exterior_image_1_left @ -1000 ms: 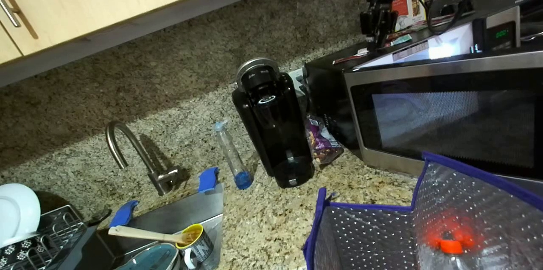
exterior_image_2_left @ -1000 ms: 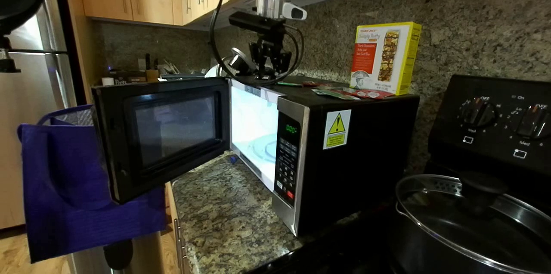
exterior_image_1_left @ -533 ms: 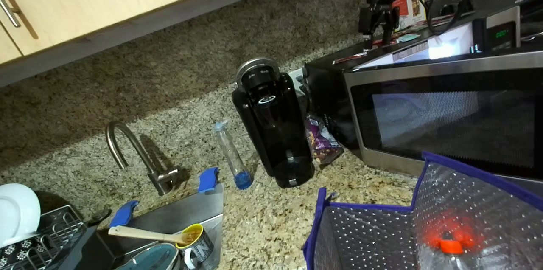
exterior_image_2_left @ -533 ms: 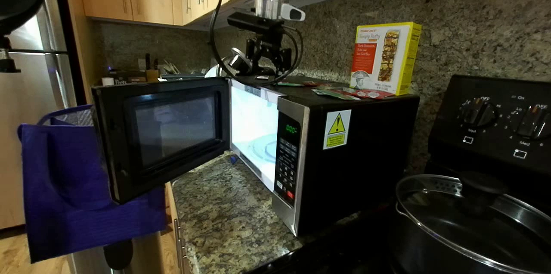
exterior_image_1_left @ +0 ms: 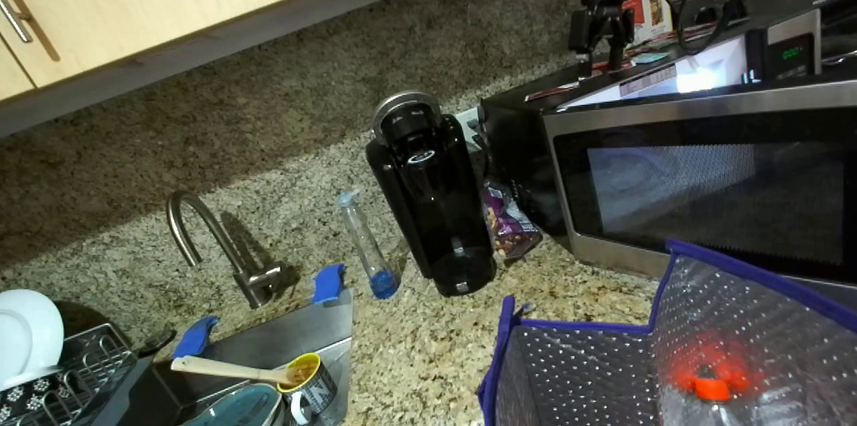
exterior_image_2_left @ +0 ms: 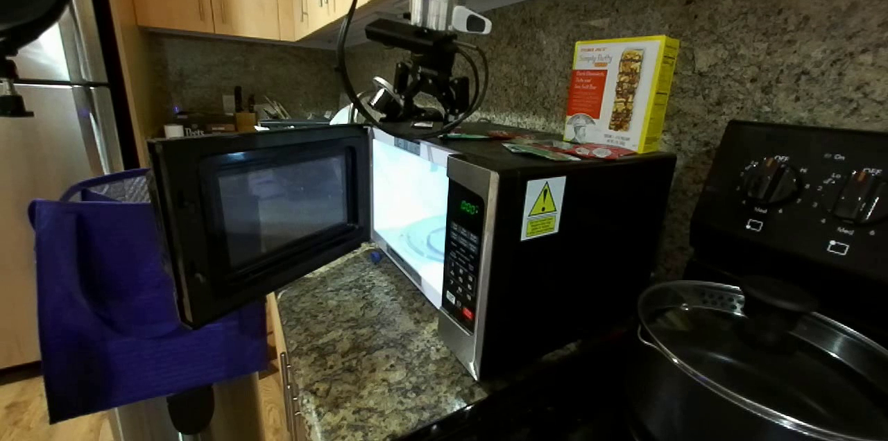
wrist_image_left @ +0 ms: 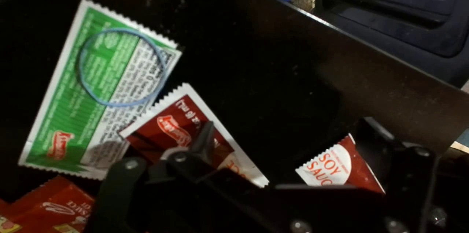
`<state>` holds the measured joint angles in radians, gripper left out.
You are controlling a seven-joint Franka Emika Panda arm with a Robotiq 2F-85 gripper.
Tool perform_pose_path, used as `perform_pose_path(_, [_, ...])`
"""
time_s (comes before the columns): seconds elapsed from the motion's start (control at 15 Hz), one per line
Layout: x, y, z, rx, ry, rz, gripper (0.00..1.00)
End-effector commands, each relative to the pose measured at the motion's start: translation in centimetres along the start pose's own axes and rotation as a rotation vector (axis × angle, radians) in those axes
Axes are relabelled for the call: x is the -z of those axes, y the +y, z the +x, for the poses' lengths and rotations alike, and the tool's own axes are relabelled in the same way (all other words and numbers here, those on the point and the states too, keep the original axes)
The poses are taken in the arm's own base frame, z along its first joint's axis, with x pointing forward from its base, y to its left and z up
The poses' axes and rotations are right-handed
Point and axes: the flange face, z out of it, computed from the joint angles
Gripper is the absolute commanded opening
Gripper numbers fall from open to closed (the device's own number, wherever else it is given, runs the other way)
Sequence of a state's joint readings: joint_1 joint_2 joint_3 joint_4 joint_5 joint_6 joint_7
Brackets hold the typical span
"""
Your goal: Pick up one sachet from the top of the microwave and put it in the blue bag then close the microwave door
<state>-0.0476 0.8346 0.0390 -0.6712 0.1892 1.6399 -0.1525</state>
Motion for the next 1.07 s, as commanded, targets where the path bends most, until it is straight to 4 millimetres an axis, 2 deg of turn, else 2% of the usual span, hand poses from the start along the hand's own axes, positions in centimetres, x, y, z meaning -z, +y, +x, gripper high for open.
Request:
perform_pose_path(0.0, [-0.6, -0.6, -1.0, 0.070, -0.092, 0.021, 1.00])
perform_pose_path(0.27, [-3.1, -2.2, -2.1, 0.175, -0.222, 0.061, 1.00])
perform_pose_path(0.47, [-4.0, -3.2, -2.7, 0.225, -0.284, 0.075, 1.00])
perform_pose_path(0.8, [-3.0, -4.4, -2.4, 0.234, -0.261, 0.056, 1.00])
perform_pose_path(1.0, [-1.1, -5.6, -1.9, 0.236, -0.206, 0.001, 1.00])
